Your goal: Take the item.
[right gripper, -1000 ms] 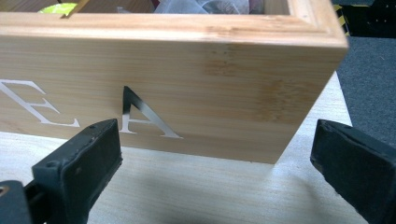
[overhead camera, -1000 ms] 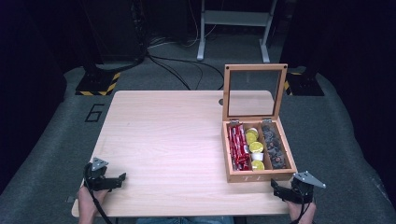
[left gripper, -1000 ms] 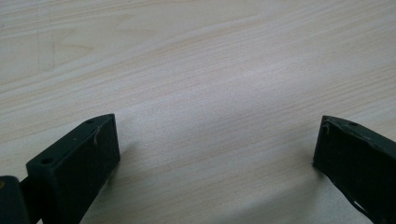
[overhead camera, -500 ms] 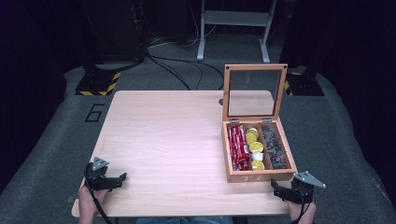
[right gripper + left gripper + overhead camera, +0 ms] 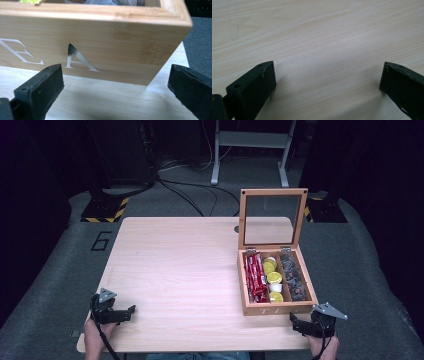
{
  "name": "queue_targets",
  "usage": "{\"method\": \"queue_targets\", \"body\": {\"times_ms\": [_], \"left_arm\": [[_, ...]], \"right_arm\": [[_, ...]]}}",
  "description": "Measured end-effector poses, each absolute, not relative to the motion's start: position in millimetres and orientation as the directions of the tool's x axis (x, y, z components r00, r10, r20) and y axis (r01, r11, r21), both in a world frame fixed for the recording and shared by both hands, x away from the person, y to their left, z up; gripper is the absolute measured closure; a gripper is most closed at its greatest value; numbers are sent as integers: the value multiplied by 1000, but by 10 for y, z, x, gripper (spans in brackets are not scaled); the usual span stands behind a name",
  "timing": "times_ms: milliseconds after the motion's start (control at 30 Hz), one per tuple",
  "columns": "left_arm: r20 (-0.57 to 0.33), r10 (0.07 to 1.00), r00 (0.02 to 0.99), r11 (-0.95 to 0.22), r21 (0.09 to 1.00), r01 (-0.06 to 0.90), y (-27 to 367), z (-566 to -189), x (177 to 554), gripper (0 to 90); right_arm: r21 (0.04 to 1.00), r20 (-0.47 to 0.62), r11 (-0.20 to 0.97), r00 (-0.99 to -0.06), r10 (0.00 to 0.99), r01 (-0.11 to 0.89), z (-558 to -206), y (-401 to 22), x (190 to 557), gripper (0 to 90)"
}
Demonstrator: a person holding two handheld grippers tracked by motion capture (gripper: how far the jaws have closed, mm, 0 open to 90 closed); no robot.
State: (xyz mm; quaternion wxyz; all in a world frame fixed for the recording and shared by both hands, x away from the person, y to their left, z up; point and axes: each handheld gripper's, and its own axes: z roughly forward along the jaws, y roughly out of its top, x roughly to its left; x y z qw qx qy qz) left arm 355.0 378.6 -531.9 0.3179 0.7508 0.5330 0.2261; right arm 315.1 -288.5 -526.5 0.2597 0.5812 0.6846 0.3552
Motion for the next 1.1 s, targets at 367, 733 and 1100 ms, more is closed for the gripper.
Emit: {"method": "queue_targets", "body": {"times_ms": [367,733,1100], "left_arm": [[0,947,322,-222,723,654,3777,-5325,3555,0],[7,944,330,-234,718,655,3783,-5320,3554,2],[8,944,330,-235,718,655,3783,-5320,3554,2]], "right_arm": [[793,51,78,-194,980,604,-5037,-2903,3093,0],[792,28,113,-220,975,600,-4817,-2817,3050,0],[802,21,119,-228,973,585,-4668,-2767,3060,0]]}}
